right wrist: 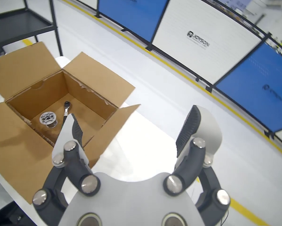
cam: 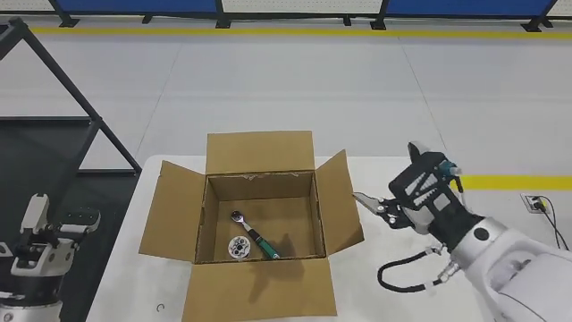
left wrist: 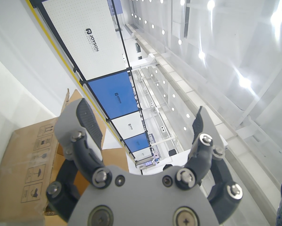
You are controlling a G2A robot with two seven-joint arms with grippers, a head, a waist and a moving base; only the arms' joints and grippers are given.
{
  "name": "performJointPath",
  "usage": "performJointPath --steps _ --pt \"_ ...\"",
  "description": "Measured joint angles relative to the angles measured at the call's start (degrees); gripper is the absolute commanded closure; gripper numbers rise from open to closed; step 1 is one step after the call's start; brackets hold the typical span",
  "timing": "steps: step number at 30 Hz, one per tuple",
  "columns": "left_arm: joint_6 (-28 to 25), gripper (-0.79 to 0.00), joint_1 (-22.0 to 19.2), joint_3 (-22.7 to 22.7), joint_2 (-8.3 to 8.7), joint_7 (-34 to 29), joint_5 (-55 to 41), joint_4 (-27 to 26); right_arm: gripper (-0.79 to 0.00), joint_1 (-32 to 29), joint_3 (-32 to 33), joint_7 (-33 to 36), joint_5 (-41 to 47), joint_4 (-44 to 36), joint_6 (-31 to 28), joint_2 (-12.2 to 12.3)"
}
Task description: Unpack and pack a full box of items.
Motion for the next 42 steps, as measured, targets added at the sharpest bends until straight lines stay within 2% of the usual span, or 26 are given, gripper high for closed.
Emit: performJointPath --steps 4,8,12,17,19,30,33,36,42 --pt "-1.9 -0.785 2.0 -2.1 -0.35 0.8 -2.7 1.2 -0.785 8.5 -10.6 3.3 0.8 5.1 -2.2 -0.8" --pt "-3.2 -0.785 3.6 -3.5 -0.64 0.9 -5.1 2.7 -0.785 16.2 -20.2 7.5 0.7 11.4 -1.8 -2.2" --pt "-4.5 -0.785 4.8 -4.3 -0.92 0.3 -7.2 3.9 -0.785 22.9 -30.2 10.6 0.2 18.1 2.2 -4.4" --pt "-5.2 -0.785 5.5 -4.7 -1.07 -1.0 -8.3 4.4 -0.785 29.0 -39.1 11.2 2.0 26.8 7.8 -7.5" --pt "-5.2 -0.785 5.5 -4.7 -1.07 -1.0 -8.3 4.3 -0.785 30.6 -40.9 11.7 2.9 29.1 8.3 -8.2" --pt "-5.2 -0.785 5.5 -4.7 -1.07 -1.0 -8.3 4.3 -0.785 30.4 -40.8 11.7 2.9 28.9 8.1 -8.2" --pt "-4.5 -0.785 5.4 -4.2 -1.06 -1.5 -7.3 4.3 -0.785 30.2 -42.3 8.8 4.7 31.1 6.6 -8.9" --pt "-3.8 -0.785 5.3 -3.6 -1.04 -3.4 -7.3 4.4 -0.785 32.5 -44.3 6.0 9.3 36.6 9.1 -10.9" --pt "-4.7 -0.785 6.7 -3.1 -1.18 -6.0 -6.4 3.6 -0.785 39.4 -50.5 4.2 18.2 49.9 15.0 -16.7"
